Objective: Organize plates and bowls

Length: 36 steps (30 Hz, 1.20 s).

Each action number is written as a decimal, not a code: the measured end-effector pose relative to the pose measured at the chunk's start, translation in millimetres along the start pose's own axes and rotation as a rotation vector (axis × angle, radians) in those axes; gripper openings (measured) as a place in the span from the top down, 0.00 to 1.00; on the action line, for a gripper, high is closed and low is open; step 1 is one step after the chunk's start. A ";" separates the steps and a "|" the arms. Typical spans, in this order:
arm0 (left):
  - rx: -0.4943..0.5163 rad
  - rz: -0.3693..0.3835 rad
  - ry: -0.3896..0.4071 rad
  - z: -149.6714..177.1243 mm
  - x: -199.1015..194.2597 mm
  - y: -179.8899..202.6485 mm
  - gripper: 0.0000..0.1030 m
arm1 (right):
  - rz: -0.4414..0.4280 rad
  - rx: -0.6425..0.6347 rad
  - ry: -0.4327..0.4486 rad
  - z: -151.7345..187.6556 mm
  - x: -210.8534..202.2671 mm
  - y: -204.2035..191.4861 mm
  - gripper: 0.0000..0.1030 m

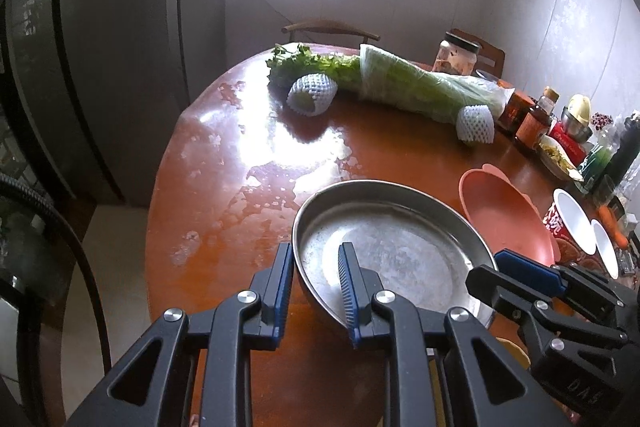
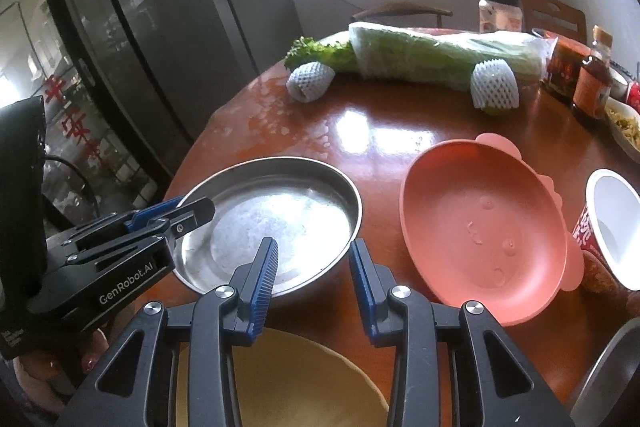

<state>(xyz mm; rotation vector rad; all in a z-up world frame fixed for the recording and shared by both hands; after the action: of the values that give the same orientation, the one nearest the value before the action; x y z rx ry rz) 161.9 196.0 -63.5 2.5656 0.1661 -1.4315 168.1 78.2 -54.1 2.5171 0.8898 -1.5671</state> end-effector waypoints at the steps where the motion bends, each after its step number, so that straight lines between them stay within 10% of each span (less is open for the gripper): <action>1: 0.000 -0.001 0.005 0.6 -3.2 0.5 0.77 | 0.002 -0.005 0.005 0.0 -2.6 -1.2 0.63; 36: 0.047 -0.005 0.116 61.4 -87.8 53.3 0.77 | -0.007 -0.077 0.102 74.3 -94.9 -1.0 0.63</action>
<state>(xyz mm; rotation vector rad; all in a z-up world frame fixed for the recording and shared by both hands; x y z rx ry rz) 75.2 130.0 -13.9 2.6892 0.1580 -1.3039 76.9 12.6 -10.6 2.5620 0.9517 -1.3888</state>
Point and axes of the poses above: each gripper's, at about its wrist camera, not at the fingertips, and x roughly the way its jaws point, y to its right, z to its underside, the point moved 8 cm from there along x, roughly the way its jaws point, and after that the axes turned 11 degrees about -y, right-handed, at the moved point
